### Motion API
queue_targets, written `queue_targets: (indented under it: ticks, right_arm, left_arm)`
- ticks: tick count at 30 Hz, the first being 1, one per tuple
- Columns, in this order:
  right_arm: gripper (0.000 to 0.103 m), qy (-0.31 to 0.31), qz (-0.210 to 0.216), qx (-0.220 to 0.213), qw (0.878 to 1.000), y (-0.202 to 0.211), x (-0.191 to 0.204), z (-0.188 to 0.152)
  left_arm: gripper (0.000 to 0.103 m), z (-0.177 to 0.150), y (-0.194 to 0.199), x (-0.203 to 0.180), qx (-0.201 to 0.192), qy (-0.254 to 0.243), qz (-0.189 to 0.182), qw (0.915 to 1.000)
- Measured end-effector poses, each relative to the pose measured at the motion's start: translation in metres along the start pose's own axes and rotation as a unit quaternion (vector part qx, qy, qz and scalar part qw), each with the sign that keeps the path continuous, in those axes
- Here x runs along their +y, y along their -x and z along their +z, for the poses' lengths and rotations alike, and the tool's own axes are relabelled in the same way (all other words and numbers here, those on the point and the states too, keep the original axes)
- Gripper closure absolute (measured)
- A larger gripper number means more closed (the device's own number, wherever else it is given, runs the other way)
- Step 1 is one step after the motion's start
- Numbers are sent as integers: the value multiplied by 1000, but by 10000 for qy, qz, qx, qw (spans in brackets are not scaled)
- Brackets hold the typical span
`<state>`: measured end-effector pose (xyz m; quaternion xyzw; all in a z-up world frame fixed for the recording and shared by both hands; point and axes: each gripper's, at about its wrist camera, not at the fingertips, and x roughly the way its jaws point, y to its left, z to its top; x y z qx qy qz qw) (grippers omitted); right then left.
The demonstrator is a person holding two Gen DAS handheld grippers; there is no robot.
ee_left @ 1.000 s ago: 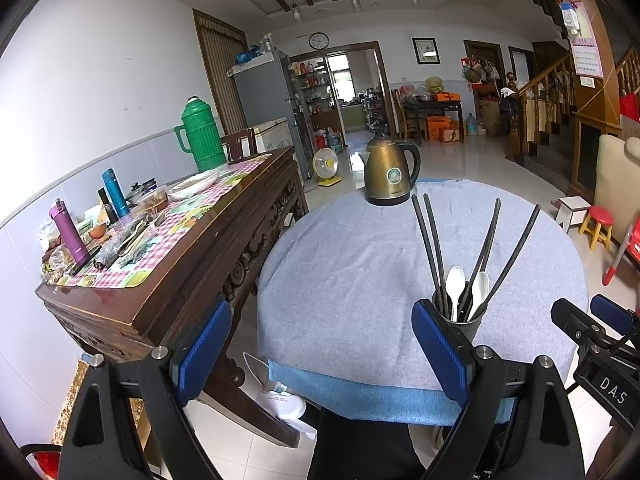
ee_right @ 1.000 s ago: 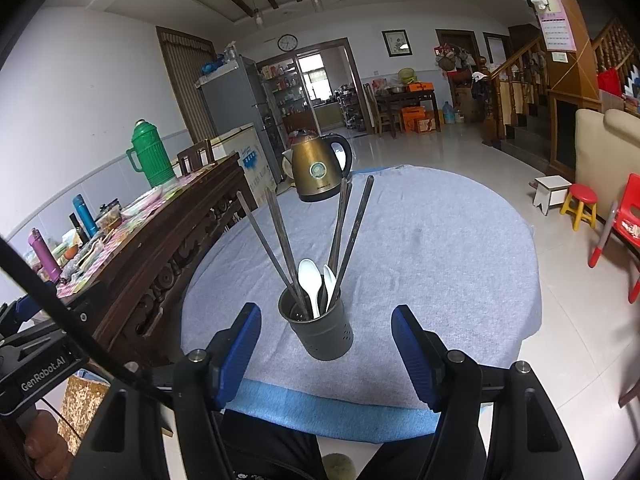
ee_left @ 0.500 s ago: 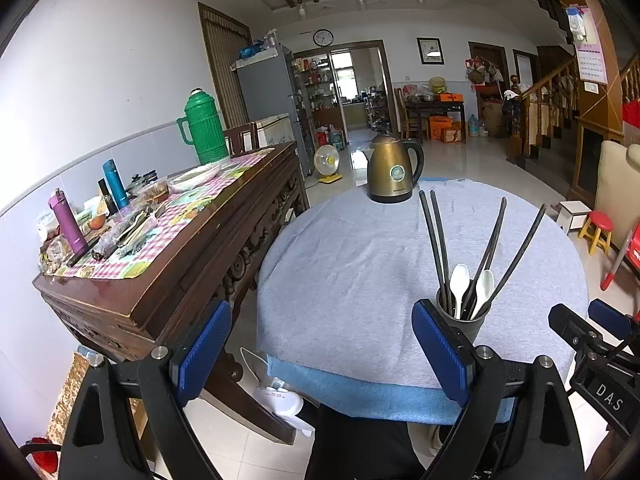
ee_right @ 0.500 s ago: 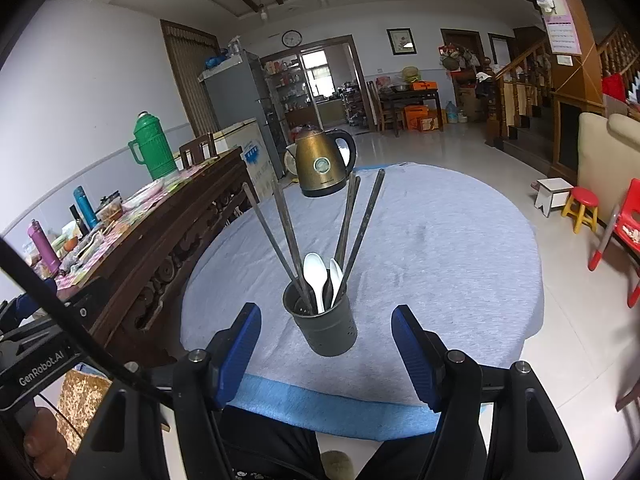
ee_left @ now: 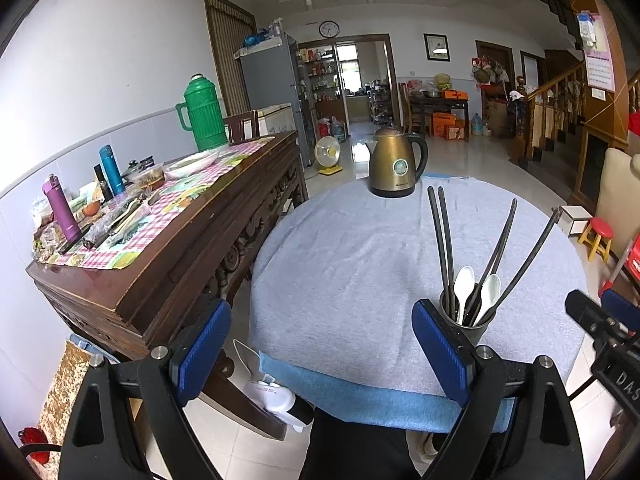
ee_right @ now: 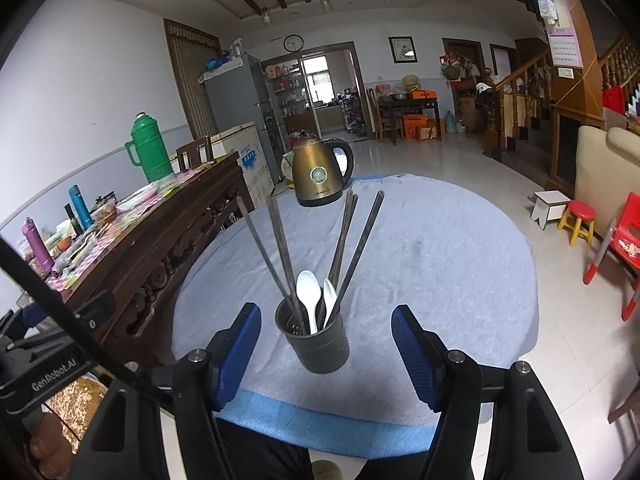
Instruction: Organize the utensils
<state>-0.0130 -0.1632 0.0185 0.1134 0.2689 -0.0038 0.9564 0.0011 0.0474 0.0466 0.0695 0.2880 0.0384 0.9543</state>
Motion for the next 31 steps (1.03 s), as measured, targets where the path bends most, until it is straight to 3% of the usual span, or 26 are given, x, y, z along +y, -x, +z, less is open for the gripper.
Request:
queue_targets:
  ticks: [25, 31]
  right_arm:
    - [32, 187, -6, 369, 9991, -39, 9, -1]
    - [31, 20, -133, 335, 9993, -50, -7, 0]
  left_arm:
    - [11, -1, -38, -6, 378, 9, -68, 9993]
    - [11, 0, -66, -6, 511, 10, -133, 9986]
